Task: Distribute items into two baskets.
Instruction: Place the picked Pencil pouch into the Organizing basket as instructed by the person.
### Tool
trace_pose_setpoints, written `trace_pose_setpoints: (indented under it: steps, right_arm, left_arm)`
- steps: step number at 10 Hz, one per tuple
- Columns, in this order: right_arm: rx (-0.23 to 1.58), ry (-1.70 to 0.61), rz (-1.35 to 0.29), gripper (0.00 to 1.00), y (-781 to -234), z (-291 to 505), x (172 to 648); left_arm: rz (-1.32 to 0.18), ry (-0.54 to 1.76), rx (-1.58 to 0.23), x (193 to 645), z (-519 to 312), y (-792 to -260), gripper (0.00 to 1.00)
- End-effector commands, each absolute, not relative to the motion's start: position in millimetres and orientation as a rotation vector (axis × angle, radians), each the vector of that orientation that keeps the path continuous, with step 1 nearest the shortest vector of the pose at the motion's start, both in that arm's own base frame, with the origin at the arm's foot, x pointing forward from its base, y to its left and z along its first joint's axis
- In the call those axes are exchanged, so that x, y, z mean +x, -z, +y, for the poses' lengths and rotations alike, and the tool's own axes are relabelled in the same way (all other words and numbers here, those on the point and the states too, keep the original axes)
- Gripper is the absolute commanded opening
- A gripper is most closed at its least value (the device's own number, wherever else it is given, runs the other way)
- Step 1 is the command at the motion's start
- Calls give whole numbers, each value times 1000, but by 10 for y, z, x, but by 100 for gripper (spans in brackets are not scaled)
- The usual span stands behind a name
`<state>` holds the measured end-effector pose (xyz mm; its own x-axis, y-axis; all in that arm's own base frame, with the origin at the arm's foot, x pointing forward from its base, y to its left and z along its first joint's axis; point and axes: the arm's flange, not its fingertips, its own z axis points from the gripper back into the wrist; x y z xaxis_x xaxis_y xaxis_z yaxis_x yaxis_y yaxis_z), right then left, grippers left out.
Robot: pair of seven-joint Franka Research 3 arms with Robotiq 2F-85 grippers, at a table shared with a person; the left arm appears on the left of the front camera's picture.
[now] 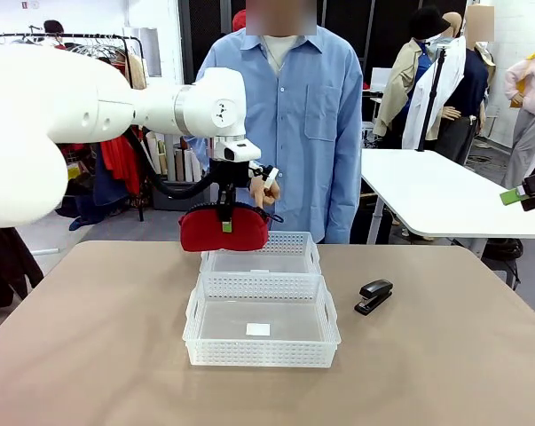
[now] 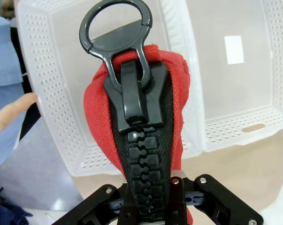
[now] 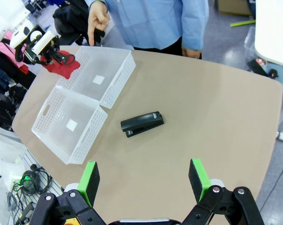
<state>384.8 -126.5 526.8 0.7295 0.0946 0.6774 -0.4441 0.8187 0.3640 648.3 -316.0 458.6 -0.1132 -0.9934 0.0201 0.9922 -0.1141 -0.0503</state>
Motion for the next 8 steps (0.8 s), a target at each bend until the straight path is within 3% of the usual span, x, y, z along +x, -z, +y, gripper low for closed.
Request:
trace_pose_setpoints:
  steps: [1, 8]
  right_arm:
    - [552, -316, -708, 100, -5274, -1259, 3859]
    - [552, -316, -708, 100, -5274, -1259, 3859]
  left_arm:
    - [25, 1676, -38, 6744, -3269, -4694, 0]
    - [6, 1691, -38, 6784, -3679, -4446, 0]
